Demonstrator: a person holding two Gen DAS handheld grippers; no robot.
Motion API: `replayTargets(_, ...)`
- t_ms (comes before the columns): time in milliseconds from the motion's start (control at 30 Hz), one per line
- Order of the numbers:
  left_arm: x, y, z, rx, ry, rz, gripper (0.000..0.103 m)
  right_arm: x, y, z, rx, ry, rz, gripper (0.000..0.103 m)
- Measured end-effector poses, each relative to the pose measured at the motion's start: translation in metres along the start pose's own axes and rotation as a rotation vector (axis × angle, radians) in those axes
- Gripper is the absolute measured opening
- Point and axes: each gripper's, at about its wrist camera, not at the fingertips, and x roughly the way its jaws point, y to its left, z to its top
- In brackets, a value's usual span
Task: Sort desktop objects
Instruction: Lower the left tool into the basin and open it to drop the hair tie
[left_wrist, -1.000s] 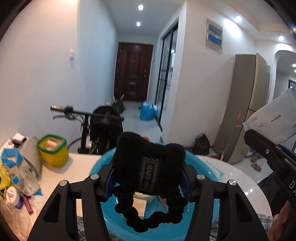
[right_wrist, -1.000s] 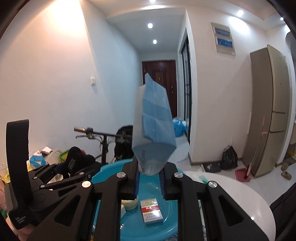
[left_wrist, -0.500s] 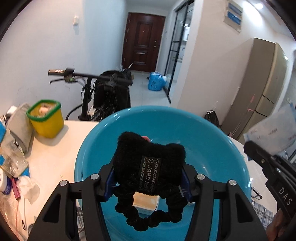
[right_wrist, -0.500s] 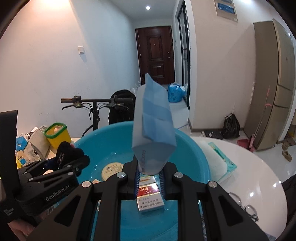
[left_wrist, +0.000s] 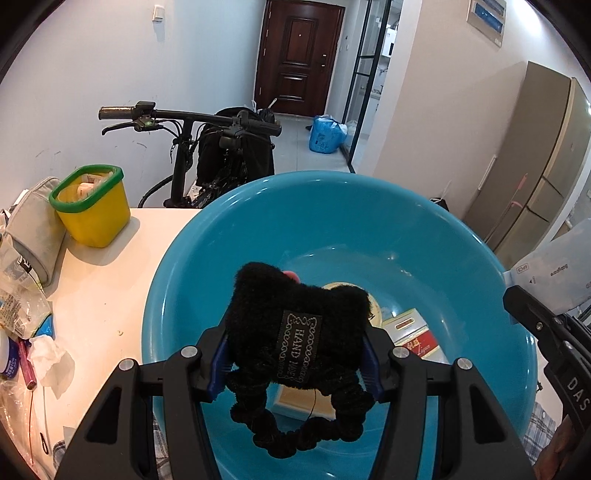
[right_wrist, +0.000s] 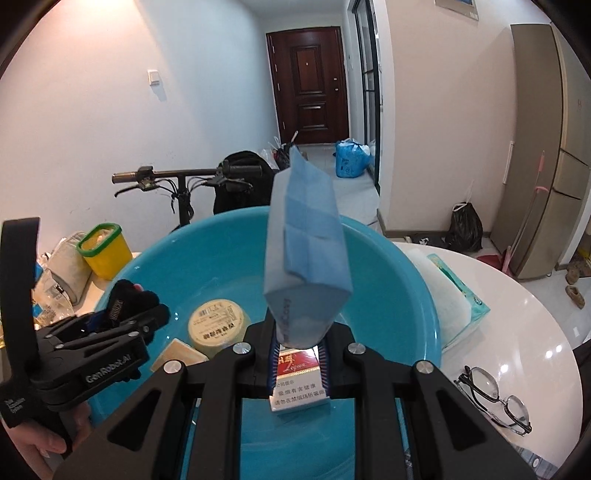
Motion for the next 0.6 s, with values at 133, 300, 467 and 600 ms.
replayTargets(133, 0.0015, -0.0005, -0.0007, 0.0, 0.014, 0.005, 0.059, 0.0032, -0.0029, -0.0012, 0.005, 0.011, -0.008, 0.017)
replayTargets(300, 0.0025, -0.0014, -0.001, 0.004, 0.017, 0.017, 0.059, 0.0018, -0.002, 0.0003, 0.005, 0.003, -0.01, 0.017)
replayTargets(467, 0.0023, -0.0025, -0.0004, 0.012, 0.019, 0.029, 0.061, 0.0034, -0.0005, 0.002, 0.008, 0.0, -0.014, 0.017)
replayTargets(600, 0.0038, -0.0029, -0.0002, 0.015, 0.022, 0.047, 0.065, 0.0051, -0.0015, 0.0026, 0.011, 0.004, -0.014, 0.017)
